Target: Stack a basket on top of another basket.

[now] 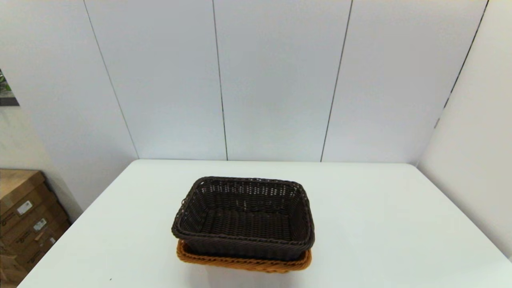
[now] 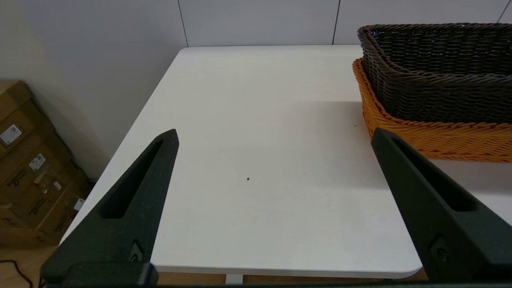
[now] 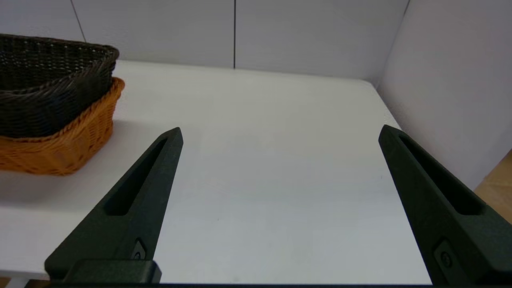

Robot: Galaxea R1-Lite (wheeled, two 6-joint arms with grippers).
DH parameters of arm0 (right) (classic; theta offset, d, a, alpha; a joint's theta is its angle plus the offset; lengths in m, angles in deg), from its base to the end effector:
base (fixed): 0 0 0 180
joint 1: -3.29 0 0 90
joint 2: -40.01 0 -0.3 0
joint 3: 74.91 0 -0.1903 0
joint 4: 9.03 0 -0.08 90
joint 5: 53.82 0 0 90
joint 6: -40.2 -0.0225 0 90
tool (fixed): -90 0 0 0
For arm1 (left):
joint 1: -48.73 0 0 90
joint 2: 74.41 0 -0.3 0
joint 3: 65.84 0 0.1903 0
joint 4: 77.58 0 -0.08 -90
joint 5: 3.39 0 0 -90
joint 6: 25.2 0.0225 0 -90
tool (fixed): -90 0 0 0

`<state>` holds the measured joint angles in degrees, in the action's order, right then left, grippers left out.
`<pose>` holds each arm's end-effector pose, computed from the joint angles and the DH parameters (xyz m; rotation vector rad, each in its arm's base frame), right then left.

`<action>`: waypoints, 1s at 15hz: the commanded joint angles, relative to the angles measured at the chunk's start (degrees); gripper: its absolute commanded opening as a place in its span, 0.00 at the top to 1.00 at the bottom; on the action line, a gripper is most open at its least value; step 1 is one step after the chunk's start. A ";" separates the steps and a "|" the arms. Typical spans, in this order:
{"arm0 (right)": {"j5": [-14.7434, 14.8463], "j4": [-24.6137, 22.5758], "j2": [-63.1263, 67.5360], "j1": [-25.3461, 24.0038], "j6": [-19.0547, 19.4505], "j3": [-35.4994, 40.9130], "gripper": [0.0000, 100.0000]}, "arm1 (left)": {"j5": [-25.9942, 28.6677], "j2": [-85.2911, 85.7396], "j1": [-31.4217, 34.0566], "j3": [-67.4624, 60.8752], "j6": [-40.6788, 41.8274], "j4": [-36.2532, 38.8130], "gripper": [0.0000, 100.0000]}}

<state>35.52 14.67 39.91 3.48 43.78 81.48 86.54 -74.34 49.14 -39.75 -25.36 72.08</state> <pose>-0.0233 0.0003 0.0760 -0.0625 -0.0004 0.0082 -0.0270 -0.0002 0.0761 -0.0030 0.0729 0.0085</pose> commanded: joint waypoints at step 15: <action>0.75 -0.24 0.10 -0.01 -3.66 0.16 0.00 | -0.01 -0.07 0.02 0.01 -0.02 -0.06 0.00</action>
<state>36.28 14.45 39.94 3.45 40.13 81.62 86.54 -74.34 49.14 -39.75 -25.36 72.08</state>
